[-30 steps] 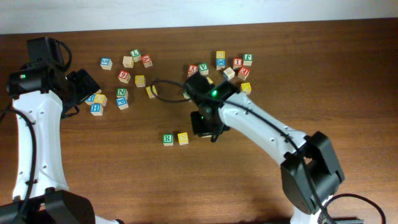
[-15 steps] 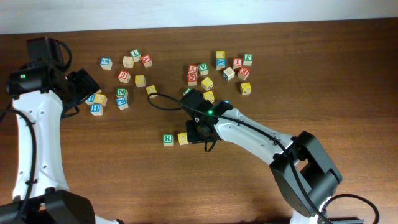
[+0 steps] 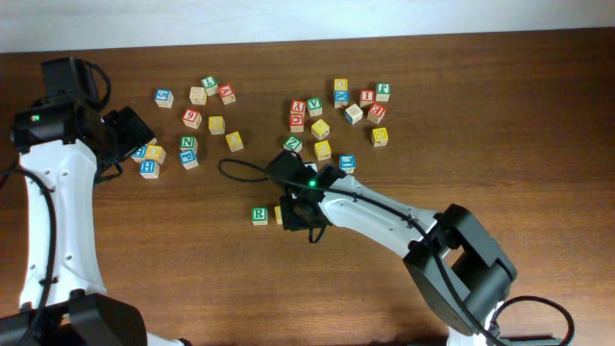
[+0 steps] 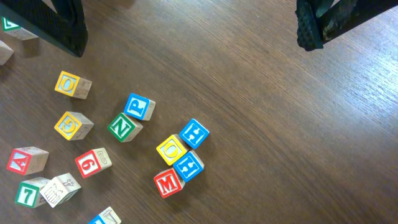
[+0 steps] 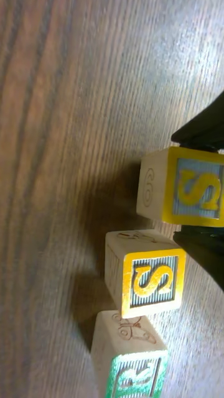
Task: Spell out RSS
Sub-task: 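Carry the S block and place it right of the first S, then open the right gripper and lift away from the blocks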
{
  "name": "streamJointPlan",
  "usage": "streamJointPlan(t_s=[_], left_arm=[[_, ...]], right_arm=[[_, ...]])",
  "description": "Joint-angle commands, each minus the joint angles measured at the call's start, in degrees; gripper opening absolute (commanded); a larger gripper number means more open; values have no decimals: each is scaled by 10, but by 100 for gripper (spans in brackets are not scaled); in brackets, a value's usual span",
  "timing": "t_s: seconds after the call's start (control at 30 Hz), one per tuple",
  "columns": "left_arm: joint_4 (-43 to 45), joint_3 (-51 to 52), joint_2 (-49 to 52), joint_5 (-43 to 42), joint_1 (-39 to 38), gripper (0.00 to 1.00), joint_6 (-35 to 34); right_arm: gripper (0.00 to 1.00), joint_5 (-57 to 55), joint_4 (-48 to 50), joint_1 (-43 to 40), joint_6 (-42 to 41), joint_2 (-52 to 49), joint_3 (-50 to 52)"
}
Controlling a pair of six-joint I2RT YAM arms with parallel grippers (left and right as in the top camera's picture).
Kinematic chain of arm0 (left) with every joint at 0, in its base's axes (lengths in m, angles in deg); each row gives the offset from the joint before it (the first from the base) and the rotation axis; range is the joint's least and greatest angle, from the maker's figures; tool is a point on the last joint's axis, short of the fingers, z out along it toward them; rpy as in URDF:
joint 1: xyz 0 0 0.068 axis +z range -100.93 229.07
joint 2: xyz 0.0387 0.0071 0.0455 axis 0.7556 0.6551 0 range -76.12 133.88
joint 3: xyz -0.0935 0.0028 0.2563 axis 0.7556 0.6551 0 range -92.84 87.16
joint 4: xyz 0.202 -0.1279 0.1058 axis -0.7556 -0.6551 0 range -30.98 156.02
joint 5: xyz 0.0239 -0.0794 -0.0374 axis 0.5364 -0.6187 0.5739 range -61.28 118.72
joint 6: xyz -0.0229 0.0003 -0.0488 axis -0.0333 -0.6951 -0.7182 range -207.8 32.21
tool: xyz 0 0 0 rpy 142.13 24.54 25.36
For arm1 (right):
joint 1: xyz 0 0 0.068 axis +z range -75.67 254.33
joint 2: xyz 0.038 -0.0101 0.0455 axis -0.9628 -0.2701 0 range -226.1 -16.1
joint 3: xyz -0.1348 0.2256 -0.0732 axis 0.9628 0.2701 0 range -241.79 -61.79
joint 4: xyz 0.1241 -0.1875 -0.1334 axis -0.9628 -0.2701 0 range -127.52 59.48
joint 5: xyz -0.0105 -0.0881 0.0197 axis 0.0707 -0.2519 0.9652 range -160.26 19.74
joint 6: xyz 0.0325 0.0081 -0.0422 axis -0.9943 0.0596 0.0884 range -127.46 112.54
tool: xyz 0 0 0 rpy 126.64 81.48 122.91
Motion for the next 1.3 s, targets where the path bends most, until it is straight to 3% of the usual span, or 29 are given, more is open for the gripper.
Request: streamJointPlan(t_s=[0.0,0.07,0.3,0.63,0.8,0.97,1.1,1.17,1.27], left_arm=[[-1,-5,-6,7,3,99,7],[-1,-5,-6,7,3,99,7],[-1,-5,-6,7,3,99,7],[-1,-5,-6,7,3,99,7],[-1,-5,-6,7,3,99,7],[-1,-5,-6,-10,3,99,7],[-38,-5,-6,-137,3,99,7],[-54,-2,-3,-199,-3,99,72],[-77,37,-2,-190,-24,99,100]], right_arm=[[34,-21,2,0,-3,-5,5],[40,-21,3,-1,-3,-5,5],[41,-10,-31,-15,-2,3,-44],[40,3,-311,-113,94,35,-273],[20,14,-430,-172,153,32,-271],[24,14,-413,-183,159,31,-219],[20,41,-357,-183,159,31,-169],[18,69,-318,-183,159,31,-139],[17,117,-248,-183,159,31,-89]])
